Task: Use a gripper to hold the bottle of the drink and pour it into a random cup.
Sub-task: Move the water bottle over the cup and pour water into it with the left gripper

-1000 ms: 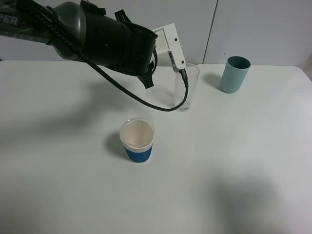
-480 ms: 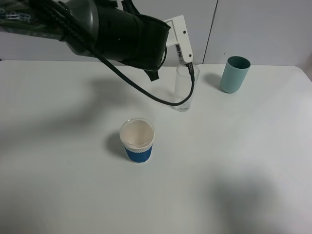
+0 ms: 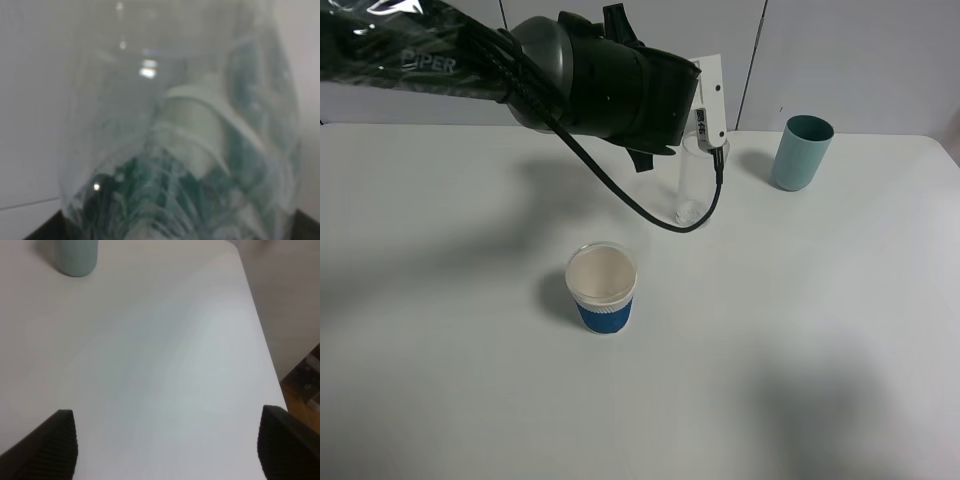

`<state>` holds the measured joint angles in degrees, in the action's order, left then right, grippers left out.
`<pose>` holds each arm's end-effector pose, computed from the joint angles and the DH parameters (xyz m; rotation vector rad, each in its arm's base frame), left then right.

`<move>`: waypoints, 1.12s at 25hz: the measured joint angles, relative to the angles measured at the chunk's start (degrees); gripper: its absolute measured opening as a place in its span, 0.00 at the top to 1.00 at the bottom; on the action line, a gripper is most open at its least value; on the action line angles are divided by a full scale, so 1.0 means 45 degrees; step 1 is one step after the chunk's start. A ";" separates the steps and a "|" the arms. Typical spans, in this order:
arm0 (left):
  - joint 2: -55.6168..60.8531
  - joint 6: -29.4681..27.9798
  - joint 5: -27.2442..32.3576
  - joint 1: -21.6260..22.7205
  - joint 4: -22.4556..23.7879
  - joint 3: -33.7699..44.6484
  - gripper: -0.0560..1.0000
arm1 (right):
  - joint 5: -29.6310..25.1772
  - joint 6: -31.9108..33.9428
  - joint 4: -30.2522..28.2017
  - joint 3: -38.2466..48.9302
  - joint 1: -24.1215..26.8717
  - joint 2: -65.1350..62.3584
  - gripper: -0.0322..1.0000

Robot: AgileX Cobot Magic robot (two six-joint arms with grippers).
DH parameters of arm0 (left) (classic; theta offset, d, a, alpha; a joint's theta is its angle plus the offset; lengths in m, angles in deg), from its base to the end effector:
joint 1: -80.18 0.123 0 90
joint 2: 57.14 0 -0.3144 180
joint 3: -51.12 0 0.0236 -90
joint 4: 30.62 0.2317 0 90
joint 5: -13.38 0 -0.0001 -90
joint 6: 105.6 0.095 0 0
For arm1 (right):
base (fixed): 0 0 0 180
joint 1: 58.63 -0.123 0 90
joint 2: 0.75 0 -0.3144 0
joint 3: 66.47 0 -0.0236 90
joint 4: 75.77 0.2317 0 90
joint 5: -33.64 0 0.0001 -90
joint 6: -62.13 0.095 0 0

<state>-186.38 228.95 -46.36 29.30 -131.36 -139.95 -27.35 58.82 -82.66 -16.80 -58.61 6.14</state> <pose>0.3460 -0.2978 0.2418 1.2227 1.7640 1.1086 -0.0479 -0.0100 0.2646 -0.0533 2.0498 -0.1803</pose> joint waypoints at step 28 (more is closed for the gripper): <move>-0.0131 0.2039 -0.0439 0.0000 0.0124 -0.0014 0.47 | 0.0000 0.0000 0.0000 0.0000 0.0000 0.0000 0.25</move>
<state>-186.97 238.13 -48.34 29.30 -130.81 -140.02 -27.35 58.82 -82.66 -16.80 -58.61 6.14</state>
